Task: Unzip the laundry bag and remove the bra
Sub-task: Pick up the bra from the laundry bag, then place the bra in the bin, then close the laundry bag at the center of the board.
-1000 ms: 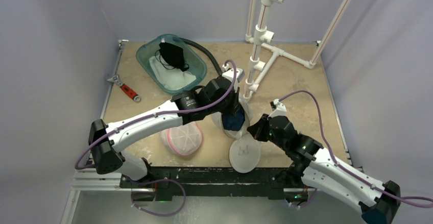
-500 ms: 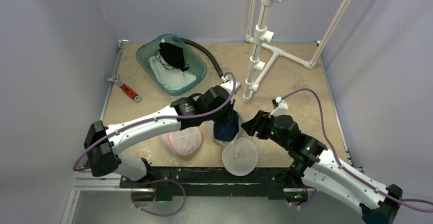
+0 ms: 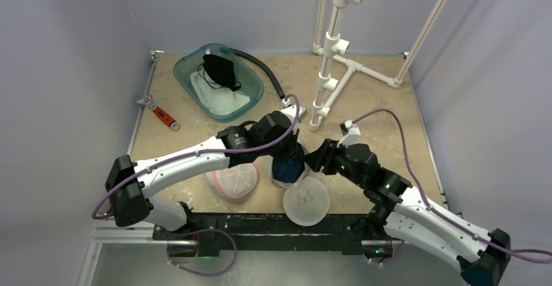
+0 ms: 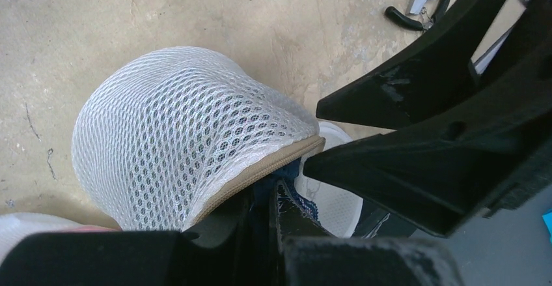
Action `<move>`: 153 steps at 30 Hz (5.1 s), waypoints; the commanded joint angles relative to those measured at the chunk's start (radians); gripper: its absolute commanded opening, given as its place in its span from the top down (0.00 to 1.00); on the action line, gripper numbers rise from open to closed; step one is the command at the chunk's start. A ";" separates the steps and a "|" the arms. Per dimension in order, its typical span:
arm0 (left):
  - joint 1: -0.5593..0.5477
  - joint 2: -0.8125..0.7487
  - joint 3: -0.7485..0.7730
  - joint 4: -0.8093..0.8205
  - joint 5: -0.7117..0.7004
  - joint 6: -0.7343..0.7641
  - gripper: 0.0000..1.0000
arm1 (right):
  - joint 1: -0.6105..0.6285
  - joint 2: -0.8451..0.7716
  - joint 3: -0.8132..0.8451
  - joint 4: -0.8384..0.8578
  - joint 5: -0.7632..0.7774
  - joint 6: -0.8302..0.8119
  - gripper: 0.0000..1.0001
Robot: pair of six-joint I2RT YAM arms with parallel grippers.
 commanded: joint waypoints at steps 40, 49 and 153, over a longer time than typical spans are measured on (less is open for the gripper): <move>0.003 -0.393 -0.034 0.326 0.220 0.089 1.00 | -0.008 0.085 0.072 -0.110 0.174 0.067 1.00; 0.009 -0.449 -0.038 0.323 -0.195 0.019 1.00 | -0.008 0.026 0.063 -0.150 0.155 0.044 1.00; 0.631 -0.845 -0.513 -0.180 0.369 -0.250 0.18 | -0.005 -0.223 -0.053 -0.110 -0.038 0.111 0.39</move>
